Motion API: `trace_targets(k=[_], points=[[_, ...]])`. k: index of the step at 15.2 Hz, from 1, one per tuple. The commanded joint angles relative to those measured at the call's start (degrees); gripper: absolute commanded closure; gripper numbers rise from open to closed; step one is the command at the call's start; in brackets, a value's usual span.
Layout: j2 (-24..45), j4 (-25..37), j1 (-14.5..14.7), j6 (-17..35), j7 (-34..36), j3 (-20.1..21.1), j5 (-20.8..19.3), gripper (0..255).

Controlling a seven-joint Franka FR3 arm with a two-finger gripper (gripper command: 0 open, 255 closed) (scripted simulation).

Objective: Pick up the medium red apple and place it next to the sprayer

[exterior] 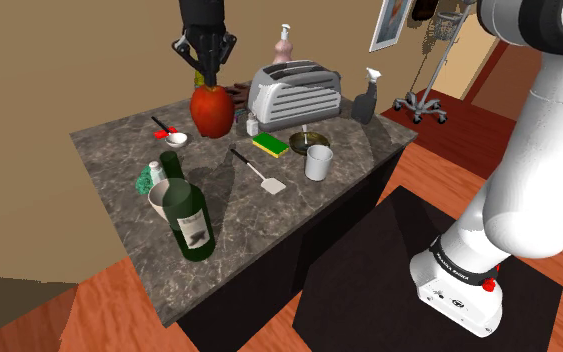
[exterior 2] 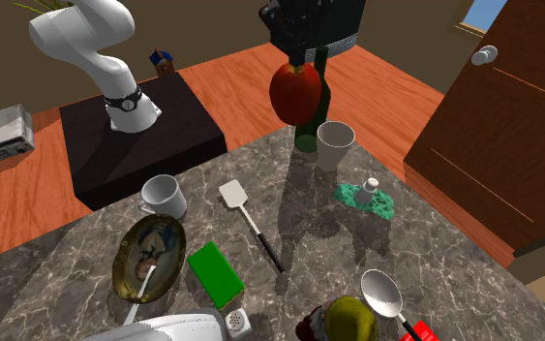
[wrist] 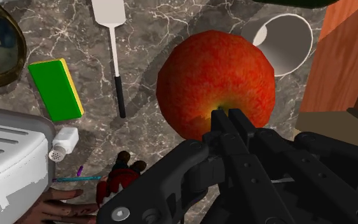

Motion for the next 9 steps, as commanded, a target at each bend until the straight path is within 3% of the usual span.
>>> trace_targets(k=[1,9], points=[[0.54,2.48,0.22,-1.97,-0.16,0.01,-0.19,255],[3.35,12.74,1.77,-9.6,-0.24,0.14,-1.41,255]])
